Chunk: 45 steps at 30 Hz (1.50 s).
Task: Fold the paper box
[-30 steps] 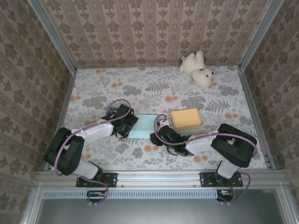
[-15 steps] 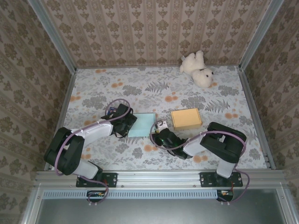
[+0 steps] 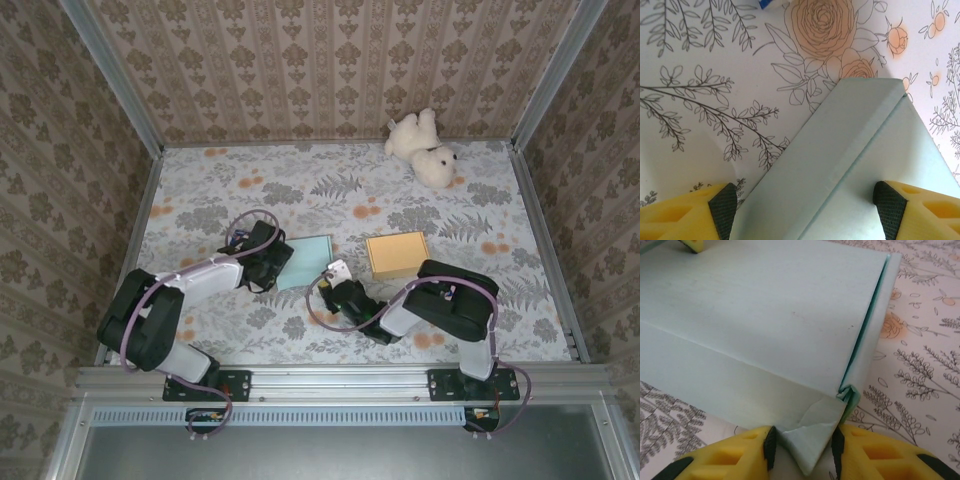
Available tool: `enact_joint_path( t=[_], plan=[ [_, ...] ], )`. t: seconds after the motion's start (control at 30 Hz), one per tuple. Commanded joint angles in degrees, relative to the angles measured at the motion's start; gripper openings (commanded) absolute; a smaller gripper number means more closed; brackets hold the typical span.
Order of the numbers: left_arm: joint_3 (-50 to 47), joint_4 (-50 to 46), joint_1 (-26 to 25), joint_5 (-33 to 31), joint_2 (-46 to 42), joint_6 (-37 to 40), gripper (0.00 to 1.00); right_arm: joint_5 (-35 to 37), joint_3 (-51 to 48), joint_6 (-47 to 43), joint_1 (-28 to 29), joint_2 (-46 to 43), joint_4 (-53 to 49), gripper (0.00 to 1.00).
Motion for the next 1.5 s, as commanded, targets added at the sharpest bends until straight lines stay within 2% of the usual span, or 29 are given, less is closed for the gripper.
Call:
enact_joint_path(
  t=[0.0, 0.13, 0.2, 0.27, 0.33, 0.57, 0.7, 0.87, 1.07, 1.27, 1.47],
  plan=[
    [-2.3, -10.8, -0.6, 3.8, 3.6, 1.4, 0.76, 0.3, 2.0, -2.4, -0.6, 4.0, -3.2, 0.38],
    [-2.1, -11.2, -0.4, 3.8, 3.5, 1.6, 0.76, -2.5, 2.0, -0.4, -1.4, 2.8, -3.6, 0.4],
    [-2.0, -11.4, -0.2, 3.6, 3.4, 1.5, 0.76, -5.6, 0.9, 2.6, -2.5, 0.2, -4.4, 0.45],
    [-2.4, -11.5, 0.1, 3.4, 3.3, 1.5, 0.76, -8.2, 0.5, 6.2, -3.8, -3.1, -8.2, 0.5],
    [-2.5, -11.4, 0.3, 3.5, 3.0, 1.5, 0.76, -11.5, 0.4, 9.4, -5.2, -6.5, -12.5, 0.51],
    [-3.1, -11.1, 0.5, 3.2, 3.0, 0.9, 0.76, -18.2, -0.8, 17.3, -6.3, -15.7, -19.0, 0.49],
    [-3.2, -11.1, 0.5, 3.3, 3.0, 0.8, 0.76, -18.7, 0.3, 21.7, -7.2, -18.2, -24.0, 0.41],
    [-3.4, -11.3, 0.5, 3.1, 2.5, 0.8, 0.76, -18.2, 2.0, 22.0, -8.6, -15.9, -25.7, 0.34],
    [-3.4, -11.1, 0.5, 3.3, 2.8, 0.8, 0.76, -18.7, 3.7, 21.0, -10.1, -10.0, -21.6, 0.28],
    [-3.1, -10.8, 0.4, 3.6, 3.3, 1.1, 0.76, -18.4, 6.9, 18.5, -11.1, -5.9, -19.7, 0.27],
    [-2.8, -10.5, 0.3, 4.2, 3.6, 1.6, 0.76, -14.1, 10.0, 18.5, -11.2, -3.0, -21.7, 0.27]
  ],
)
